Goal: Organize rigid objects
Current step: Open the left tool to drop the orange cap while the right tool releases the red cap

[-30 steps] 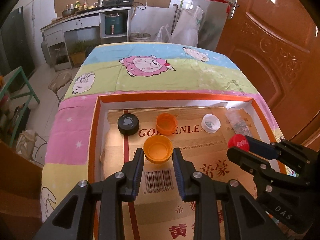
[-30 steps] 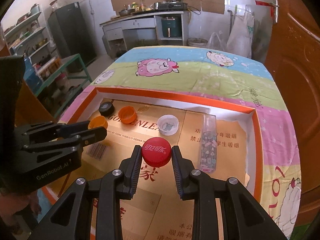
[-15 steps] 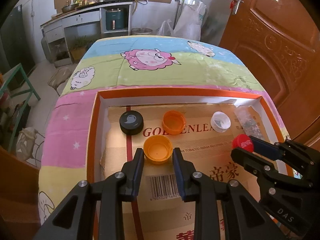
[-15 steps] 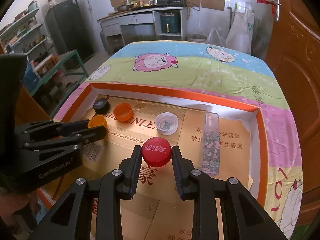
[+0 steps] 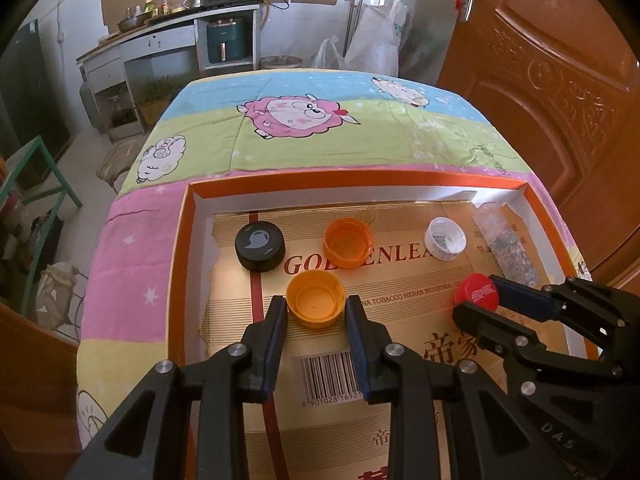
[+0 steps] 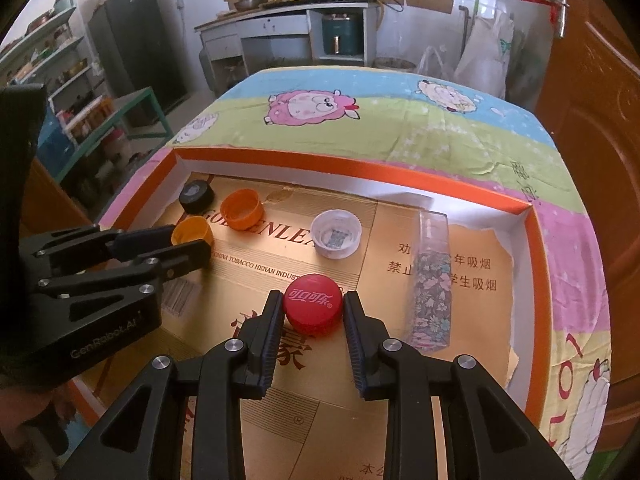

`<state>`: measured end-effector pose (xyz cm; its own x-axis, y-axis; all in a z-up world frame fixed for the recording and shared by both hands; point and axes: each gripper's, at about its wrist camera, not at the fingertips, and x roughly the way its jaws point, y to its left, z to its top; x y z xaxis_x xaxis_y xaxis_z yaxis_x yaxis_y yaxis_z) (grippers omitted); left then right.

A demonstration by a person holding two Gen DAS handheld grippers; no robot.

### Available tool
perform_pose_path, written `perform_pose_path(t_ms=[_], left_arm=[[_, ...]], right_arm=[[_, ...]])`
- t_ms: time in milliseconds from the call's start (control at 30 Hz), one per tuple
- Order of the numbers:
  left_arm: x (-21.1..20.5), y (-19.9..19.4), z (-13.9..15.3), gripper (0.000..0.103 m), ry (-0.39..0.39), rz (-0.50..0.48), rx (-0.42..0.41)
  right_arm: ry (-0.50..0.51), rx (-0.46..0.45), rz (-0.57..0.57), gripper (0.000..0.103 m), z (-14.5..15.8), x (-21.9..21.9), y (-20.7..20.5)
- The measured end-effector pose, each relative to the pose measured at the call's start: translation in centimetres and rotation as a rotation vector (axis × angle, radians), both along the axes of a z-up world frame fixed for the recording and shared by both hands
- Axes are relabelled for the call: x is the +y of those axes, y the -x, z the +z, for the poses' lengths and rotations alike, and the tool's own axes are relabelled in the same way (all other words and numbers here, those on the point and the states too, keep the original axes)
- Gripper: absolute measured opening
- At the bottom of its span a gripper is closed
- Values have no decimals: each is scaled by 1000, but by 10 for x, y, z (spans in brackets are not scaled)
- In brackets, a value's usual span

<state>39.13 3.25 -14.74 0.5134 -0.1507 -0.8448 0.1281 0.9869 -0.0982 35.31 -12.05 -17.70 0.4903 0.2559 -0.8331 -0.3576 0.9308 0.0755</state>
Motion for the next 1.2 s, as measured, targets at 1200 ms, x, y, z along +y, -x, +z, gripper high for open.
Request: perform_pose_path(t_ms=[1200], left_arm=[[-1, 28, 33, 40, 2, 10, -80]], right_arm=[[-22, -77, -39, 32, 30, -12, 27]])
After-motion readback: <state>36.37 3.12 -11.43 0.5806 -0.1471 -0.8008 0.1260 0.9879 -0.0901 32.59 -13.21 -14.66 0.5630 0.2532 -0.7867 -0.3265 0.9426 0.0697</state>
